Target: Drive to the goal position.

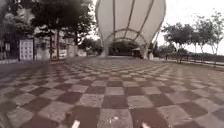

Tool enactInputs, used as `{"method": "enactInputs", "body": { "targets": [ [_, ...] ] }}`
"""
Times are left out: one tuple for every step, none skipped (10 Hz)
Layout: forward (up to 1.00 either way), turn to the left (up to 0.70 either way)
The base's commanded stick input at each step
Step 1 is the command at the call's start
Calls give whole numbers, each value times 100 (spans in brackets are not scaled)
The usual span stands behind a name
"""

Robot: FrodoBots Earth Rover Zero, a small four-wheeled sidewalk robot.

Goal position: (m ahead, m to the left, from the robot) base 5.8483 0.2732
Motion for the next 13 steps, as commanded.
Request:
{"method": "enactInputs", "body": {
  "targets": [
    [70, 0],
    [70, 0],
    [70, 0],
    [70, 0],
    [70, 0],
    [70, 0],
    [70, 0],
    [70, -5],
    [70, -15],
    [70, -26],
    [70, -9],
    [70, 0],
    [70, 0]
  ]
}}
